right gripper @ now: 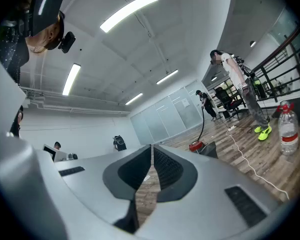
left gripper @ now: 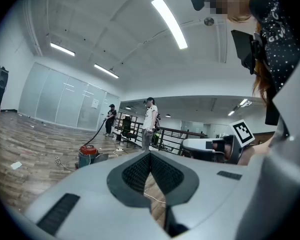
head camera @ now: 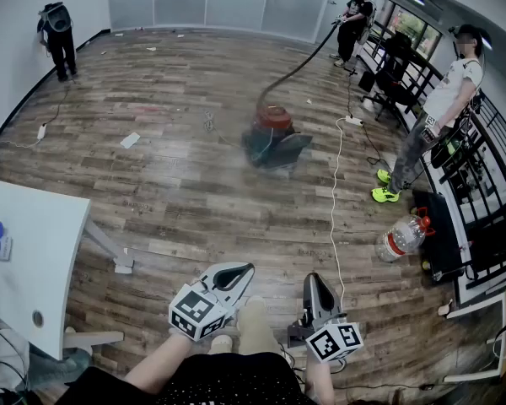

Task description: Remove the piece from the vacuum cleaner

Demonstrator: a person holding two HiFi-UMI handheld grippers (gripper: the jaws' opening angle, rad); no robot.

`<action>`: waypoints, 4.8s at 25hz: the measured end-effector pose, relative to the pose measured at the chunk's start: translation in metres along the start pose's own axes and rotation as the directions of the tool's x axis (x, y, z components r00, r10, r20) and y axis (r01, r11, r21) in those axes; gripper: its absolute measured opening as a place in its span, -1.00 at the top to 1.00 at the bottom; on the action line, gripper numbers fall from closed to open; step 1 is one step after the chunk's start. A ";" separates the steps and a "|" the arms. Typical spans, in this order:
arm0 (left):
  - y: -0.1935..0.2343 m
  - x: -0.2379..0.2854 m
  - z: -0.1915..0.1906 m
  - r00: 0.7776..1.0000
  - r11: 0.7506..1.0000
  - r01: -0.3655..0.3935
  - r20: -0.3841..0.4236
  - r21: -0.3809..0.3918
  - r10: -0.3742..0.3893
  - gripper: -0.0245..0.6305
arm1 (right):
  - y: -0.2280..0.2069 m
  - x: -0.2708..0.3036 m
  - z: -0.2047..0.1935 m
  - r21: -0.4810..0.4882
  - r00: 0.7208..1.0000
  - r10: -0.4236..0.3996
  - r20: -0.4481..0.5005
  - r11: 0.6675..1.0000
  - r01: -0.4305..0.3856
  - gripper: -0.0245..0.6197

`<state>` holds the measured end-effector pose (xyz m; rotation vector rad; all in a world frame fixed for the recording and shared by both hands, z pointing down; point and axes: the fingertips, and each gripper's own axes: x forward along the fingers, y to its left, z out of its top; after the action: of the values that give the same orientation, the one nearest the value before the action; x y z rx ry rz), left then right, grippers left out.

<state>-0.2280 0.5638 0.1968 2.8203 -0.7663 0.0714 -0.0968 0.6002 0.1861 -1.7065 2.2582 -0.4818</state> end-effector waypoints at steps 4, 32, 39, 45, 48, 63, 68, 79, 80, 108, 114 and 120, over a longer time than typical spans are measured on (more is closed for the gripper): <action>0.030 0.029 0.006 1.000 1.000 -0.004 -0.004 0.001 0.004 0.90 | -0.024 0.039 0.007 0.017 1.000 -0.009 0.004 1.000 0.009 0.89; 0.239 0.338 0.089 0.999 1.000 -0.026 0.035 0.016 0.025 0.90 | -0.236 0.346 0.105 0.039 0.992 0.119 -0.030 0.992 -0.117 0.89; 0.294 0.414 0.094 1.000 1.000 0.025 -0.002 -0.012 -0.025 0.90 | -0.294 0.408 0.118 0.071 0.998 0.055 -0.029 0.996 -0.053 0.89; 0.359 0.497 0.121 0.998 0.998 0.060 0.003 -0.036 -0.060 0.90 | -0.348 0.480 0.154 0.042 0.999 0.015 -0.037 0.999 -0.014 0.89; 0.392 0.536 0.138 0.997 0.997 0.076 0.009 -0.028 -0.076 0.90 | -0.374 0.524 0.173 0.034 0.999 0.011 -0.037 0.999 -0.010 0.89; 0.504 0.665 0.148 0.998 0.995 0.051 -0.041 -0.086 -0.055 0.90 | -0.484 0.681 0.198 0.109 0.996 0.073 -0.045 0.992 -0.068 0.89; 0.529 0.705 0.152 0.999 0.993 -0.014 -0.037 -0.119 0.010 0.90 | -0.534 0.702 0.207 0.132 0.994 0.073 -0.087 0.989 -0.061 0.89; 0.569 0.771 0.142 0.999 0.995 -0.043 0.020 -0.091 0.044 0.90 | -0.598 0.786 0.205 0.131 0.908 0.359 -0.217 0.932 -0.337 0.89; 0.572 0.774 0.140 0.999 0.996 -0.025 0.024 -0.088 0.027 0.90 | -0.598 0.790 0.199 0.130 0.890 0.390 -0.236 0.920 -0.369 0.89; 0.715 0.846 -0.243 0.970 0.996 0.081 0.227 0.033 -0.087 0.45 | -0.806 0.827 -0.171 -0.115 0.865 0.486 -0.120 0.859 -0.499 0.86; 0.723 0.848 -0.288 0.988 0.994 0.093 0.121 0.051 -0.099 -0.01 | -0.867 0.840 -0.190 -0.181 0.958 0.254 -0.130 0.944 -0.275 0.26; 0.722 0.865 -0.311 0.992 0.994 0.107 0.070 0.013 -0.107 0.00 | -0.913 0.865 -0.202 -0.188 0.950 0.208 -0.235 0.949 -0.254 0.04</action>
<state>0.1570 -0.4025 0.7309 2.8803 -0.6289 -0.0423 0.3843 -0.4412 0.7391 -1.5132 2.7141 -0.3935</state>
